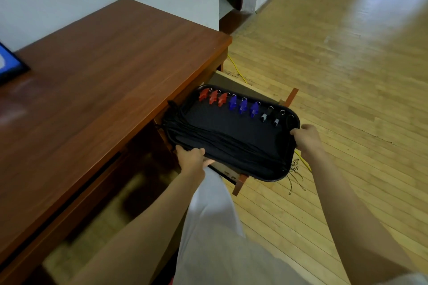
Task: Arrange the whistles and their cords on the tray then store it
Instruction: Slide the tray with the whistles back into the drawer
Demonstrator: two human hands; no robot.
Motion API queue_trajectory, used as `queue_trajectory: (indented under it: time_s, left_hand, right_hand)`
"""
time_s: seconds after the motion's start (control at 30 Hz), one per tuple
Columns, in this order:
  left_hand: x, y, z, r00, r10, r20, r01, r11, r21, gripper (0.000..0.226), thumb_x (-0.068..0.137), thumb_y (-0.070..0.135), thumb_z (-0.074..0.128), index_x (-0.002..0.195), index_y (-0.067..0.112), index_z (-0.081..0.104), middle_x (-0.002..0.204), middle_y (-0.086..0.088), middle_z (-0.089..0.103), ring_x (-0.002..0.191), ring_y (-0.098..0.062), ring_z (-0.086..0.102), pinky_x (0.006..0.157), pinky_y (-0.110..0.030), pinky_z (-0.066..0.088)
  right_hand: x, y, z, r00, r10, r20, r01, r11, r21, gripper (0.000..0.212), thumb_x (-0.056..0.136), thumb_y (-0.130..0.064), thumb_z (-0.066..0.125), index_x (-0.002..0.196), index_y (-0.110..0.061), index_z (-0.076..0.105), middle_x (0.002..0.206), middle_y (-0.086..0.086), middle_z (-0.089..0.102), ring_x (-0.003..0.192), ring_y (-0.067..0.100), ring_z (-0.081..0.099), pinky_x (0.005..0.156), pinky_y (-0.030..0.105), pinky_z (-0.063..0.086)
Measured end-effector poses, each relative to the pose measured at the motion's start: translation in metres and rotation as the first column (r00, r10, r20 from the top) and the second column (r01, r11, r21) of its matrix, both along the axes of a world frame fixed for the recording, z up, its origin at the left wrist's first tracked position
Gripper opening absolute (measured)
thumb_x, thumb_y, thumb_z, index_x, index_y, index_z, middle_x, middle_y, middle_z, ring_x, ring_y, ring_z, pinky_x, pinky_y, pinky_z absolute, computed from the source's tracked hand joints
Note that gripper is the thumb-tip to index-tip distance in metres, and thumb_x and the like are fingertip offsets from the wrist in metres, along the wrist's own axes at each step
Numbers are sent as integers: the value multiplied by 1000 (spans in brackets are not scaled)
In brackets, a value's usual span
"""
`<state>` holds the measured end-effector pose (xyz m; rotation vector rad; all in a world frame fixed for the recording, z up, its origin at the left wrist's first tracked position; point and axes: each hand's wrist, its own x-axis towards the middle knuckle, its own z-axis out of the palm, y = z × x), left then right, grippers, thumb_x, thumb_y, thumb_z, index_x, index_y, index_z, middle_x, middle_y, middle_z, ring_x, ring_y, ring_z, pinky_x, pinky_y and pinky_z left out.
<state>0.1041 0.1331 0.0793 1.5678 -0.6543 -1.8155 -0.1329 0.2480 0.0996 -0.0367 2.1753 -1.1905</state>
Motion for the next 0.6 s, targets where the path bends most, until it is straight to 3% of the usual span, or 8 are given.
queue_trajectory:
  time_s: [0.07,0.13,0.3,0.37,0.47,0.53,0.6]
  left_hand:
    - [2,2,1,998,13,-58,-11,1000,26,69,89,-18,39,143,24,30,128,-21,52,118,-37,56,75,-43,56]
    - [6,6,-2,998,16,-59,-14,1000,21,70,87,-20,39,141,24,34,127,-25,53,115,-39,57,80,-47,54]
    - [11,4,-5,999,-40,-20,40,999,-5,71,89,-16,45,147,21,27,125,-20,57,104,-35,63,80,-38,54]
    - [11,0,-6,998,-67,5,67,998,-6,75,89,-14,48,149,23,22,127,-18,57,102,-32,64,80,-37,56]
    - [8,-7,-8,996,-84,1,84,996,0,75,88,-13,49,149,23,23,131,-18,55,111,-34,60,90,-44,54]
    - [7,-13,-6,997,-79,-27,79,996,31,77,88,-13,49,149,23,22,134,-17,53,114,-34,59,92,-48,53]
    - [7,-19,-3,995,-82,-53,84,996,44,78,88,-14,49,150,24,19,135,-16,52,109,-31,61,82,-43,57]
  right_hand:
    - [-3,-7,3,992,77,-103,-66,992,110,60,95,-13,47,147,-4,19,134,15,42,112,35,52,88,45,47]
    - [-8,-13,3,953,204,-225,-147,958,248,63,97,-25,48,148,-5,17,150,17,26,127,38,42,96,45,42]
    - [-18,-41,9,715,556,-424,-272,780,563,50,100,-36,35,143,-10,32,150,20,31,139,40,24,110,50,27]
    - [-19,-58,13,649,649,-397,-357,721,594,45,101,-35,33,139,-12,41,146,17,39,136,37,31,107,49,31]
    - [-19,-80,10,631,713,-305,-460,661,593,41,101,-31,33,130,-10,53,136,17,50,124,36,46,99,44,42]
    - [-18,-91,7,636,712,-298,-456,658,599,39,101,-26,33,132,-9,51,138,17,49,126,35,45,102,45,39]
    - [-18,-97,3,681,672,-292,-408,679,611,41,101,-27,33,139,-14,42,144,16,41,132,36,38,106,51,31]
